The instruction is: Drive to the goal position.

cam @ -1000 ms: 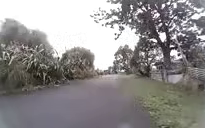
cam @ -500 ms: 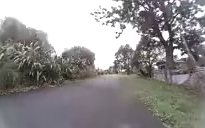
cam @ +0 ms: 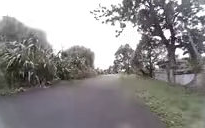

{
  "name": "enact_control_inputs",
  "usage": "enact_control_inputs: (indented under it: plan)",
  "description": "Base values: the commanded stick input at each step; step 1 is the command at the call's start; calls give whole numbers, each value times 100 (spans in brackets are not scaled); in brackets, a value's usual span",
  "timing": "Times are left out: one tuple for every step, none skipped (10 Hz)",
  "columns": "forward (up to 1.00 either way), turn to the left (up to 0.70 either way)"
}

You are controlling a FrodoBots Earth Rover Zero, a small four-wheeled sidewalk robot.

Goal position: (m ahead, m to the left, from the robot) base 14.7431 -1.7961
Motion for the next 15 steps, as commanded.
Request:
enact_control_inputs:
  plan:
    - [85, 0]
    - [85, 0]
    - [85, 0]
    - [85, 0]
    - [85, 0]
    - [85, 0]
    - [85, 0]
    - [85, 0]
    - [85, 0]
    - [85, 0]
    - [85, 0]
    - [85, 0]
    - [85, -6]
    - [85, -29]
    - [85, -34]
